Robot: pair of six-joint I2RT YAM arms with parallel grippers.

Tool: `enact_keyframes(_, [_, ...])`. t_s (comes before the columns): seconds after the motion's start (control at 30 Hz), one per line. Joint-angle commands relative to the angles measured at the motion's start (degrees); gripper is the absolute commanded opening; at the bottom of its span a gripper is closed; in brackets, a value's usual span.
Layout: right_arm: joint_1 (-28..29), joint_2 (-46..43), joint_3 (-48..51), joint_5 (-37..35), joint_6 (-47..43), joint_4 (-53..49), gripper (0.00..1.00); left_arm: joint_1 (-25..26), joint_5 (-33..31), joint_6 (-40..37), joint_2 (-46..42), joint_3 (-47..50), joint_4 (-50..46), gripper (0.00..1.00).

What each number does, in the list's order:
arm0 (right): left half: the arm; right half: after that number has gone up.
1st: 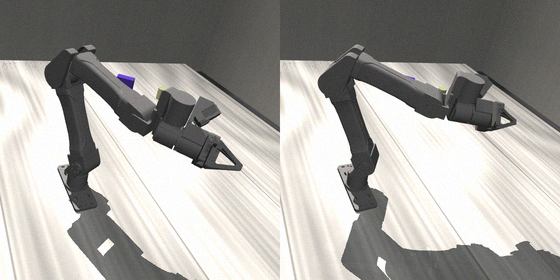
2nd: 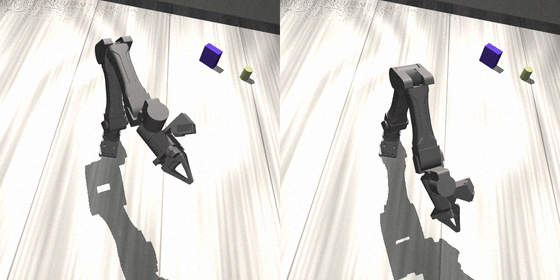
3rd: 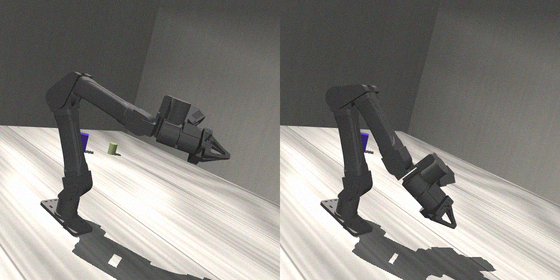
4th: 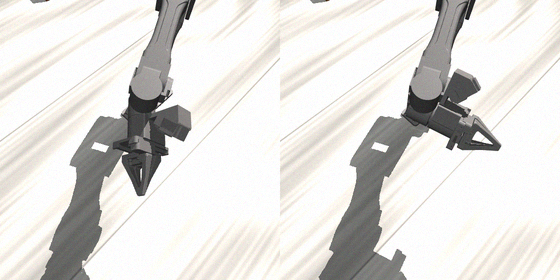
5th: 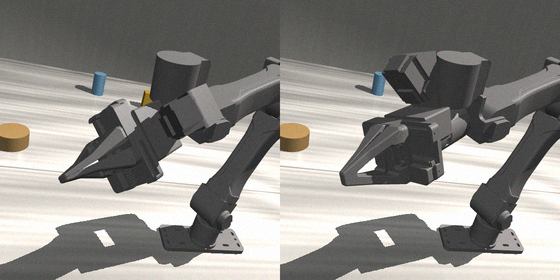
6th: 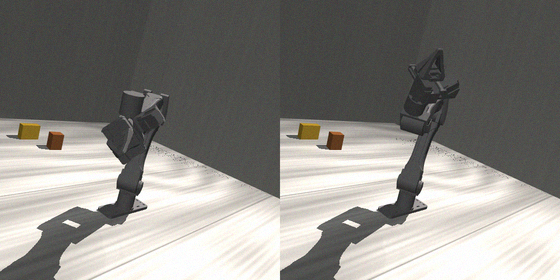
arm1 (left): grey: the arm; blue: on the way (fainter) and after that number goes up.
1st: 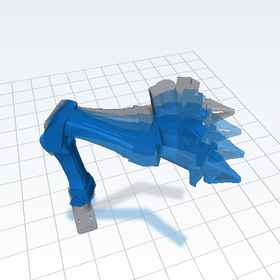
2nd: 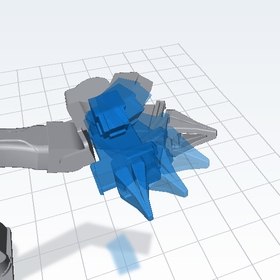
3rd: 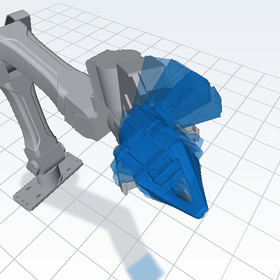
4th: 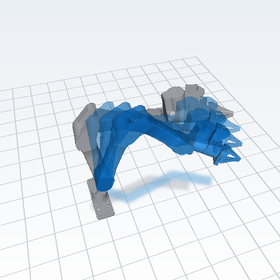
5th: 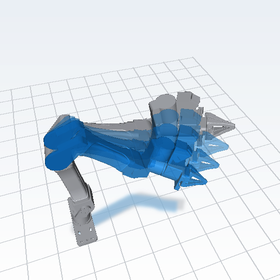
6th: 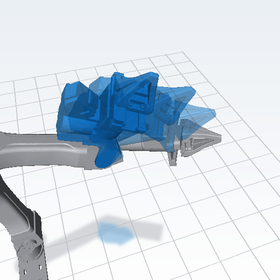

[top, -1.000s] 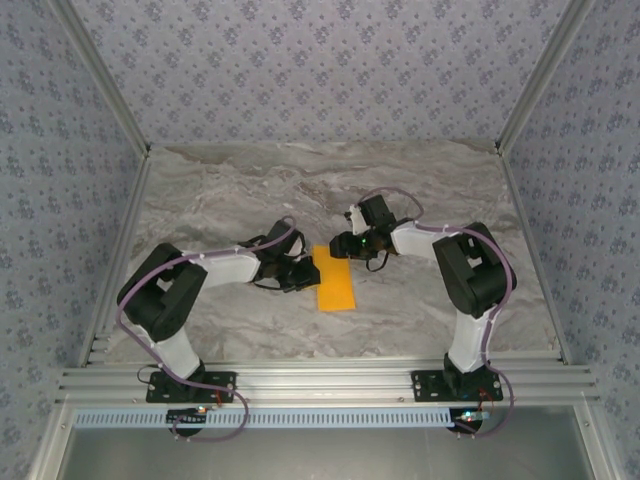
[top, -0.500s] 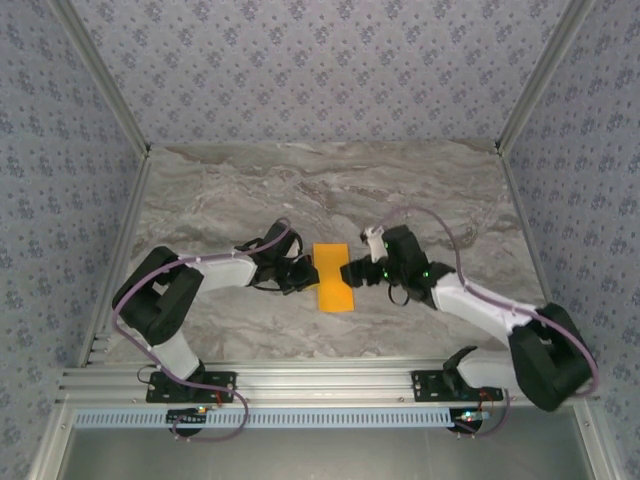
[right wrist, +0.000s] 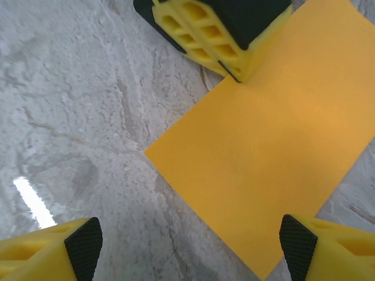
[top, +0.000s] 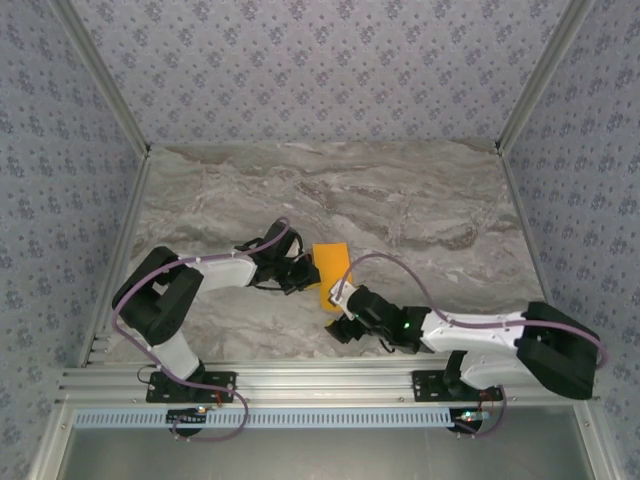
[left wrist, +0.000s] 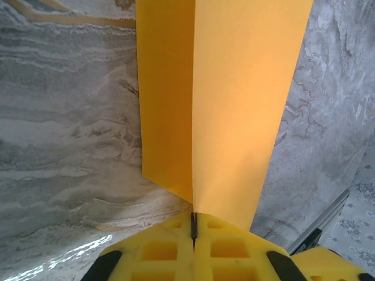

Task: Fold a paper plane with a square sheet of paper (fold left side to right side)
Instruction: Third fold the triangle at the center of the table.

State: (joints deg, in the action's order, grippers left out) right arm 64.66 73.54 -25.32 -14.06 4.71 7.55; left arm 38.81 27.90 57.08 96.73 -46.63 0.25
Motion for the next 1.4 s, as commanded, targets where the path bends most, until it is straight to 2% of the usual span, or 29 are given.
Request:
enact_keyframes(0.0, [1.1, 4.2, -4.1, -4.9, -2.5, 3.1, 0.84, 0.5, 1.3, -0.2, -1.8, -0.1, 0.3, 0.0])
enact_keyframes(0.4, [1.4, 13.4, -9.4, -3.9, -6.4, 2.6, 0.76, 0.4, 1.5, -0.4, -2.0, -0.3, 0.3, 0.0])
enact_keyframes(0.5, [1.2, 14.2, -9.7, -4.1, -6.7, 2.1, 0.7, 0.4, 1.5, -0.4, -1.9, -0.4, 0.2, 0.0])
enact_keyframes(0.63, [1.0, 14.1, -9.9, -3.6, -6.7, 1.6, 0.53, 0.3, 1.6, -0.6, -1.9, -0.5, -0.2, 0.0])
enact_keyframes(0.77, [0.8, 13.5, -10.4, -0.9, -6.7, 0.1, 0.24, 0.1, 1.6, -1.0, -2.0, -0.5, -0.6, 0.0])
enact_keyframes(0.87, [0.0, 13.2, -10.8, 3.3, -6.7, -1.8, 0.07, -0.1, 1.5, -1.7, -2.1, -0.7, -1.5, 0.0])
enact_keyframes(0.9, [-0.5, 13.0, -10.8, 4.8, -6.6, -2.1, 0.04, -0.2, 1.4, -2.0, -2.1, -0.7, -1.7, 0.0])
enact_keyframes(0.97, [-1.3, 12.6, -11.0, 7.5, -7.0, -3.0, 0.0, -0.5, 1.4, -2.6, -2.3, -0.5, -2.3, 0.05])
enact_keyframes(1.07, [-3.2, 11.9, -11.3, 13.0, -6.4, -4.0, 0.0, -1.2, 1.3, -3.8, -3.2, -0.4, -4.0, 0.13])
enact_keyframes(1.2, [-5.6, 11.8, -12.8, 18.7, -5.3, -6.1, 0.0, -3.0, 1.0, -6.8, -6.0, -0.6, -8.1, 0.33])
enact_keyframes(1.27, [-6.7, 11.9, -13.2, 21.0, -4.7, -6.7, 0.0, -4.0, 0.5, -8.8, -7.6, -1.3, -11.0, 0.36])
enact_keyframes(1.37, [-8.3, 12.1, -13.7, 24.0, -3.6, -7.2, 0.0, -5.0, -0.1, -11.7, -9.0, -3.3, -15.0, 0.36])
